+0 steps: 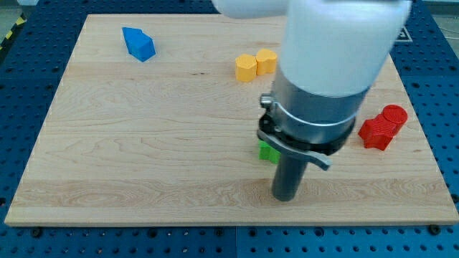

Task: Place the green star left to the green circle

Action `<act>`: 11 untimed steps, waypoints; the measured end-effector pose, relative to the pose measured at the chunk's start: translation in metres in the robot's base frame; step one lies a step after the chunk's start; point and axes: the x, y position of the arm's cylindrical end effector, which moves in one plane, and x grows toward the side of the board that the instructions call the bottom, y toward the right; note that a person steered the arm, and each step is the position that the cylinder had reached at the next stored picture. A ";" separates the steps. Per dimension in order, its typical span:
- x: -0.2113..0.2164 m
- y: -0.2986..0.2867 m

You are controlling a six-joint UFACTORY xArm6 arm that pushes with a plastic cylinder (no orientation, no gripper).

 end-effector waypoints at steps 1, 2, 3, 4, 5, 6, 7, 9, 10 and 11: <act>0.000 -0.034; -0.016 -0.064; -0.049 -0.066; -0.039 -0.057; -0.001 -0.041; 0.015 -0.031; 0.000 -0.021; -0.056 0.000; -0.074 0.007; -0.087 0.007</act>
